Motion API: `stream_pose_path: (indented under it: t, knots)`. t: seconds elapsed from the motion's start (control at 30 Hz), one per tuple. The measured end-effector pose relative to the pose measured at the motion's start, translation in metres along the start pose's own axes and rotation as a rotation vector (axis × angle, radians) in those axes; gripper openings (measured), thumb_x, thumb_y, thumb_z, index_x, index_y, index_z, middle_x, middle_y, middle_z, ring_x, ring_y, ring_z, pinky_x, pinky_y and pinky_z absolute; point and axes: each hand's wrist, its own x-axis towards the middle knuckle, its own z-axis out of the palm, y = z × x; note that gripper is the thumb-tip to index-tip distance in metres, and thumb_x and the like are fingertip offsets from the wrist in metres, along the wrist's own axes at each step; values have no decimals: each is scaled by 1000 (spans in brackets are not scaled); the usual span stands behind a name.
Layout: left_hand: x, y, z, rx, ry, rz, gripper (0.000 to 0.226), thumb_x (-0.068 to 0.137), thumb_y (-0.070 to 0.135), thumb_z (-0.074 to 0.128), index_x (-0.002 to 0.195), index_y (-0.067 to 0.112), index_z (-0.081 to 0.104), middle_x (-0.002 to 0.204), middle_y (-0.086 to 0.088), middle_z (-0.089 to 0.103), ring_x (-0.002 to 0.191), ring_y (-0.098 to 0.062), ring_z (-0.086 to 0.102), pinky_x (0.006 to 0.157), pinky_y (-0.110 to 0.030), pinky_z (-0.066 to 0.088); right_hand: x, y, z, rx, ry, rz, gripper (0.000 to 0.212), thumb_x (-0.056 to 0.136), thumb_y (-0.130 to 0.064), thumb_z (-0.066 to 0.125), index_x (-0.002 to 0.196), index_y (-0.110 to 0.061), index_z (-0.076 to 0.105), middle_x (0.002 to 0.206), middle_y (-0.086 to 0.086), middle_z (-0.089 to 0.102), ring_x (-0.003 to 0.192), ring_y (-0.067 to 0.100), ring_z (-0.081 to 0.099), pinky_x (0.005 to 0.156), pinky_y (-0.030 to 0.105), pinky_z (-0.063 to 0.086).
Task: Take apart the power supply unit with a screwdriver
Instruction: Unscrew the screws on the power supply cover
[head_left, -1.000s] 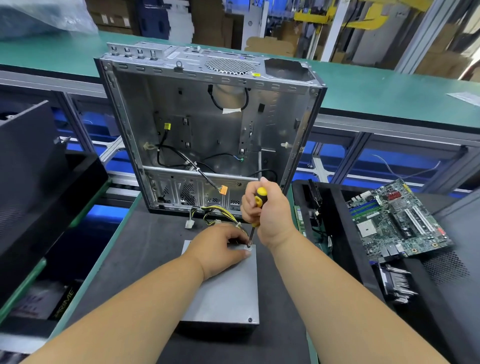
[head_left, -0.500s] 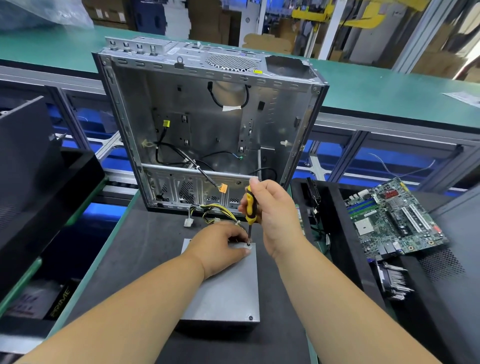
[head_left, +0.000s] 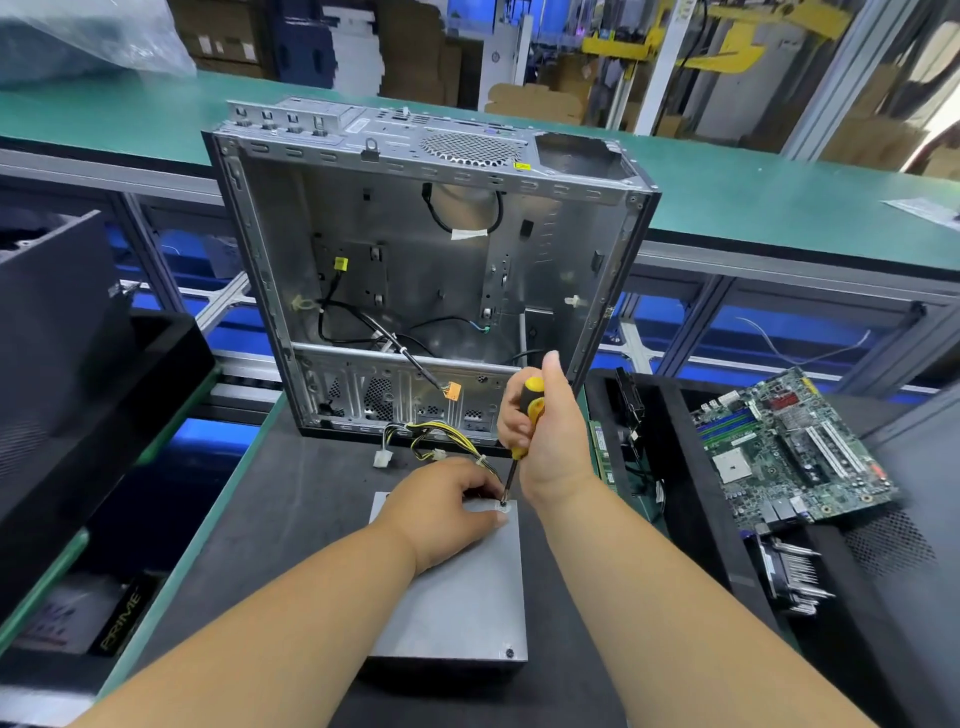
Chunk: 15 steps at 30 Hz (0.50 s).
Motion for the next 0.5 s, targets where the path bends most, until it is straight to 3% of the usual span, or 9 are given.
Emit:
stream_pose_path:
  t: [0.13,0.27,0.37,0.43,0.5]
  knots:
    - [1,0,-1,15,-8,4,19,78,40,75,96,35,70,93,22,61,94,3,56,87,-24,48,-3,2,-13,-91,-85,-72,32,90,-41,50,71,-19,39,54,-1,37,47,14,28,48,23,28]
    - [0,0,-1,7,-12,12,17,79,38,75,95,36,70,93,22,61,95,2,56,88,-26,49,-5,-5,-24,-182,18,-76,35,89,-46,56,79,-13,50,67,1,58,58,16,53,58,27,48]
    - [0,0,-2,12,-11,13,17,80,39,74,96,36,71,94,21,62,95,3,56,87,-25,49,-4,-10,-26,-165,126,-1,49,98,-47,48,62,-19,64,61,2,60,53,16,58,67,34,54]
    - [0,0,-2,7,-12,10,18,79,39,74,97,36,72,96,20,63,96,2,56,88,-25,49,-3,-10,-24,-134,172,35,63,103,-46,40,50,-21,62,55,1,55,48,16,54,74,37,54]
    - [0,1,-1,3,-12,9,18,79,39,75,97,35,72,95,20,63,95,2,56,88,-25,48,-5,-7,-21,-112,148,7,63,104,-43,36,50,-19,58,51,1,48,45,15,47,69,34,51]
